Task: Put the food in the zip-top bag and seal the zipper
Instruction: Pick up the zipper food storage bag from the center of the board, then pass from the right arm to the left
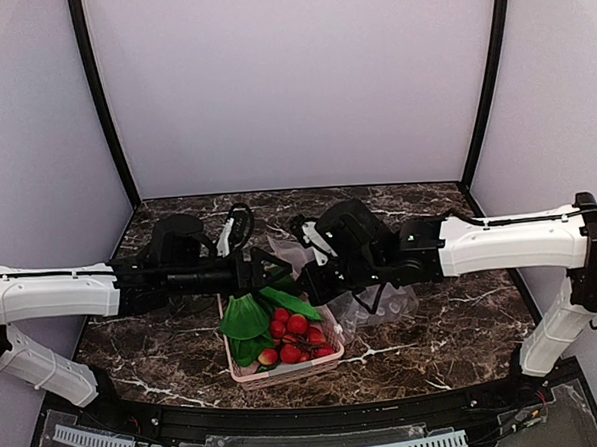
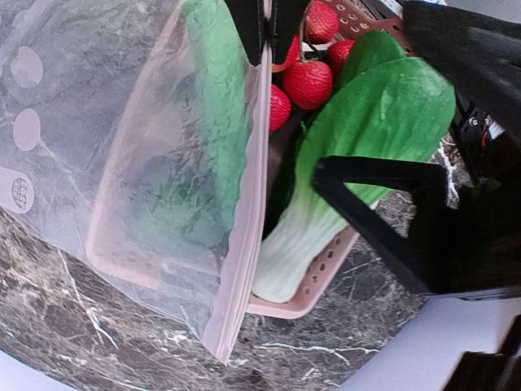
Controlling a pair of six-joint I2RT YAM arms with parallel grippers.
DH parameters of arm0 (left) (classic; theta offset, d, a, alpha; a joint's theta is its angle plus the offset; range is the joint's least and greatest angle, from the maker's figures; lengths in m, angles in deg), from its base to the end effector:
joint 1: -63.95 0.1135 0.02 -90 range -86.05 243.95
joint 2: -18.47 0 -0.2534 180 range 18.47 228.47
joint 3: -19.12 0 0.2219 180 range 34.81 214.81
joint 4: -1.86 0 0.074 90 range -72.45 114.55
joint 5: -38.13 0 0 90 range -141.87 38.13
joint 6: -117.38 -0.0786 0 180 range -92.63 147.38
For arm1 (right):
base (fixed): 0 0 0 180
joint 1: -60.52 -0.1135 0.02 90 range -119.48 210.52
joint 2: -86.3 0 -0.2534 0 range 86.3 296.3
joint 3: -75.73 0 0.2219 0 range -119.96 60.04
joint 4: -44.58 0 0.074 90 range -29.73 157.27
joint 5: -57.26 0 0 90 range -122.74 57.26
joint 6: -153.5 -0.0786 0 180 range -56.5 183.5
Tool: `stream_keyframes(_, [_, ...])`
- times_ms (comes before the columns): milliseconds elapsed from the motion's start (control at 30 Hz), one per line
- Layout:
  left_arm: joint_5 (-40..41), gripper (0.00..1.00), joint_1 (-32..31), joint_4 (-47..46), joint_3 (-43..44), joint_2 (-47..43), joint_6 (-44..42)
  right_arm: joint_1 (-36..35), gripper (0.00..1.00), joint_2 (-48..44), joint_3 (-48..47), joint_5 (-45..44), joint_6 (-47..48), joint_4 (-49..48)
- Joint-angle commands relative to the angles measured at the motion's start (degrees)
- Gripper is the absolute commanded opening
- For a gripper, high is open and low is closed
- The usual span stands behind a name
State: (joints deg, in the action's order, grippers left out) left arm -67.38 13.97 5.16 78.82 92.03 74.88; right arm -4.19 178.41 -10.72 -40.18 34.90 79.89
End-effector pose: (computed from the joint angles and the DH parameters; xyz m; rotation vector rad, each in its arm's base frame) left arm 0.1812 -0.2485 0.2592 0.2576 2.1048 -1.3597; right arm 0.1651 0.3256 0.2452 -0.6700 2.2828 0.6825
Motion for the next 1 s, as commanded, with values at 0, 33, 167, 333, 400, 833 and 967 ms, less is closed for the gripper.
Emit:
stream_keyframes(0, [-1.12,0.79,0.42,-3.42,0.49,1.87,2.19,-1.78,0.00,-1.57,1.08,1.73,2.91,-7.14])
stream_keyframes(33, [-1.02,0.79,0.41,-4.20,0.23,2.04,2.71,-1.95,0.00,-1.66,1.17,1.68,2.90,-7.26])
stream_keyframes(167, [-0.12,0.76,0.41,-5.27,-0.18,2.79,3.63,-2.21,0.00,-2.00,1.86,1.43,2.52,-7.86])
stream_keyframes(333, [1.16,0.57,0.41,-5.70,-0.73,2.67,4.13,-2.26,0.00,-2.51,2.60,1.67,2.30,-8.48])
stream_keyframes(400, [1.44,0.50,0.46,-5.91,-0.84,2.76,4.31,-2.23,0.00,-2.76,2.79,1.92,2.31,-8.67])
stream_keyframes(833, [1.18,0.14,0.56,-7.54,-0.58,3.89,5.14,-2.21,0.00,-2.75,3.03,2.70,2.86,-8.92])
stream_keyframes(967, [1.22,0.03,0.52,-7.70,-0.72,3.68,5.01,-2.26,0.04,-2.94,3.41,2.60,2.88,-8.79])
